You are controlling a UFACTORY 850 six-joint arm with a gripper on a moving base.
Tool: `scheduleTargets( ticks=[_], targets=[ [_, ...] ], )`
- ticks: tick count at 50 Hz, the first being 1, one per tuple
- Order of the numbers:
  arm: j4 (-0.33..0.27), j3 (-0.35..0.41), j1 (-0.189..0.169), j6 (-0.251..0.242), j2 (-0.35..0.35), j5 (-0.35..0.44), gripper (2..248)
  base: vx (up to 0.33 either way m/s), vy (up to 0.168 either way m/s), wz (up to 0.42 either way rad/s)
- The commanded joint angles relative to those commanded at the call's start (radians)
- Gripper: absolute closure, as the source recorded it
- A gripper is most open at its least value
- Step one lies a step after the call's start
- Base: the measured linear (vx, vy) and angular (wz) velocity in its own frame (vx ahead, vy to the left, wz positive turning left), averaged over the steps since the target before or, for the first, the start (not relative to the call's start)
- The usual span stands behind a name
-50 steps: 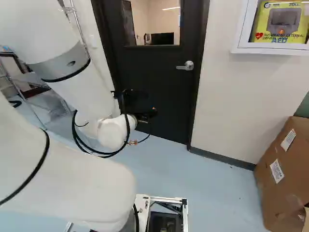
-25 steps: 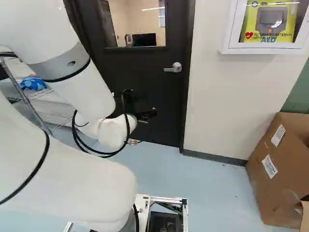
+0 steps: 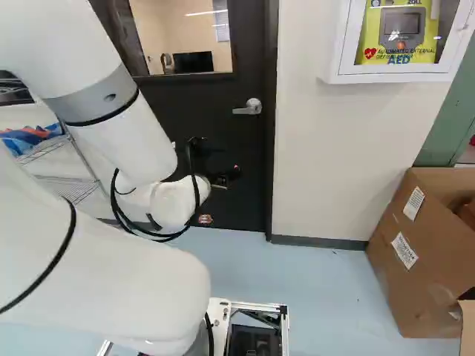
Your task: Open the door and move inside
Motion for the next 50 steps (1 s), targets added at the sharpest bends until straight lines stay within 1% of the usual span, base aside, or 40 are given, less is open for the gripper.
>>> scheduleTargets(
  ticks=[15,35,50],
  targets=[
    [0.0,0.0,0.0,0.0,0.0,0.0,3,0.124,0.053,-0.029],
    [0.0,-0.002,0.0,0.0,-0.003,0.0,3,-0.001,0.0,0.003],
    [0.0,-0.041,0.0,0.0,-0.014,0.0,3,0.0,0.0,0.0]
  ],
)
